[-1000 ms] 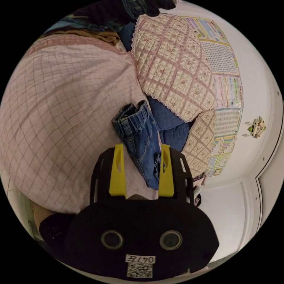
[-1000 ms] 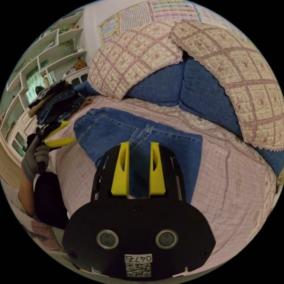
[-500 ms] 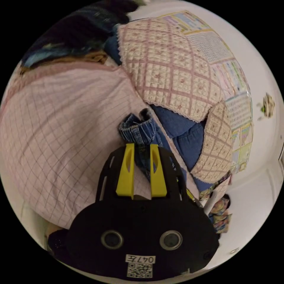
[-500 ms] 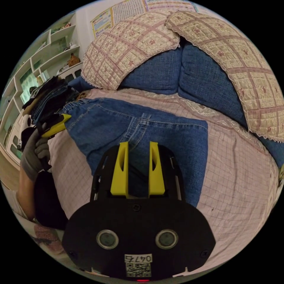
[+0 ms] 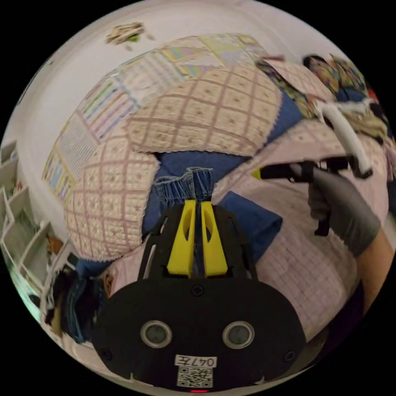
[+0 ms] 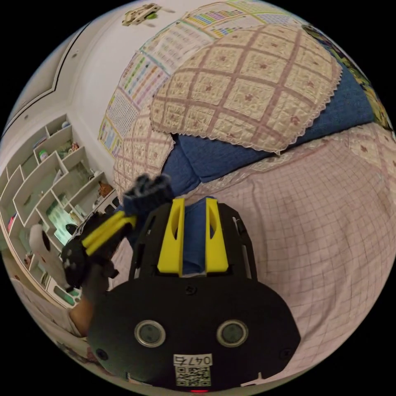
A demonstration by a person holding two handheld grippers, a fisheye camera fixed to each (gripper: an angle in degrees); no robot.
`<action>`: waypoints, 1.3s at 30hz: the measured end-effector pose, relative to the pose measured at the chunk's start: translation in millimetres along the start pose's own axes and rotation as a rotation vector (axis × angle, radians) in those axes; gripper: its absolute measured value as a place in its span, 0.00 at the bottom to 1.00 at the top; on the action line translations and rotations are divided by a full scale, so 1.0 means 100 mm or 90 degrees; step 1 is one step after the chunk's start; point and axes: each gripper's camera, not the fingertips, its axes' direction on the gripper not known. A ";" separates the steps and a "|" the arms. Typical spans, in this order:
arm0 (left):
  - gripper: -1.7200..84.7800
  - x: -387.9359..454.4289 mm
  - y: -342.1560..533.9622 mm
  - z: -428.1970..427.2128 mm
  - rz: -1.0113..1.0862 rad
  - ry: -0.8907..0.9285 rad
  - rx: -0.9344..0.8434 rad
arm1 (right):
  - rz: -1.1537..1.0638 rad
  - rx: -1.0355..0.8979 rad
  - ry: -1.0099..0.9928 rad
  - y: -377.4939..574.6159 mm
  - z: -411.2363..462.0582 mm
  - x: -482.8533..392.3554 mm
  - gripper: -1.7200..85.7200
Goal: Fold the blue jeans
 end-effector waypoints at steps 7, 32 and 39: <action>0.13 1.25 -0.70 0.08 0.140 -0.089 -0.062 | 0.029 -0.051 -0.059 -0.19 0.03 0.40 0.11; 0.03 0.12 -0.72 0.81 -0.019 0.157 -0.126 | 0.097 -0.198 -0.143 -0.90 0.15 0.86 0.20; 0.02 -0.37 -0.33 1.31 -0.105 0.268 -0.125 | 0.056 -0.246 -0.085 -1.26 -0.04 0.59 0.10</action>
